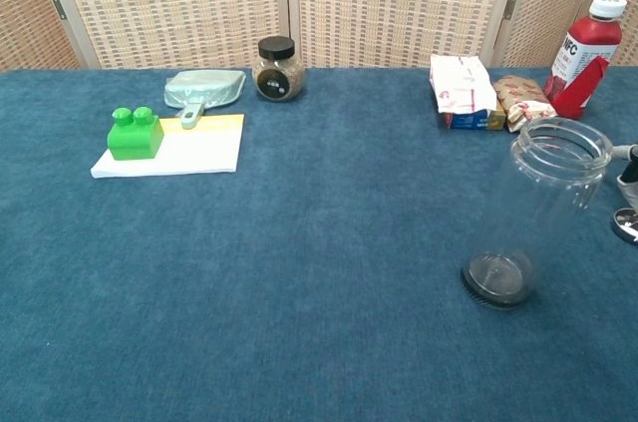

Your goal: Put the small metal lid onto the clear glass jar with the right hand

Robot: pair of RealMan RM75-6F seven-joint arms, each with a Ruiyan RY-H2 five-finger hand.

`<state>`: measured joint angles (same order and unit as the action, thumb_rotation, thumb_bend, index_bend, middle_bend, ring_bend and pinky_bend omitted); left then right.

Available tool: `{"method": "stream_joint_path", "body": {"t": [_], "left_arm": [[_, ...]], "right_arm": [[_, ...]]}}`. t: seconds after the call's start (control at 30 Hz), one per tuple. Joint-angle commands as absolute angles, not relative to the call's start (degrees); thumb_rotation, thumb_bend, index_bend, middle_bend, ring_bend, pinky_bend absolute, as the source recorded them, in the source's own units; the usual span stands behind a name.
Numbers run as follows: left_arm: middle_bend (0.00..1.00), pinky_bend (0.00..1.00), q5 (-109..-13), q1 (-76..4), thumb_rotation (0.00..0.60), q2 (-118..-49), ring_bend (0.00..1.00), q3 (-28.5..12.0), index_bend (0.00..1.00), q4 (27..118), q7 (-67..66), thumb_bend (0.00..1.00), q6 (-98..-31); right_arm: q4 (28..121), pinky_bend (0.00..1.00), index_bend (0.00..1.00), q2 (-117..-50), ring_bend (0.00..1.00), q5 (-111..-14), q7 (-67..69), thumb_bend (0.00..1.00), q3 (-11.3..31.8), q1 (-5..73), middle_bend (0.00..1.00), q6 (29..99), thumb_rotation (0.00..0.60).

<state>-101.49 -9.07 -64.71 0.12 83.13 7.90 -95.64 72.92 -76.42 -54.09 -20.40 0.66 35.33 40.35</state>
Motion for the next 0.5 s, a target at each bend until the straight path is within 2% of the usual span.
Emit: {"method": "stream_joint_path", "body": {"t": [0.03,0.5], "left_arm": [[0.0,0.1,-101.53,-9.12,0.6,-64.75,0.0,0.12,0.0,83.12,7.96,0.47,-95.64],[0.0,0.1,-101.55,-9.09,0.6,-64.51,0.0,0.17,0.0,83.16,8.82,0.49,-95.99]], "right_arm": [[72.97,0.0,0.64,-76.55,0.0,-54.11,-20.96,0.35,0.43,35.36,0.03,40.74,0.6],[72.56,0.0,0.64,-77.68,0.0,-52.67,-23.27,0.37,0.35,36.13,0.04,41.46,0.6]]}}
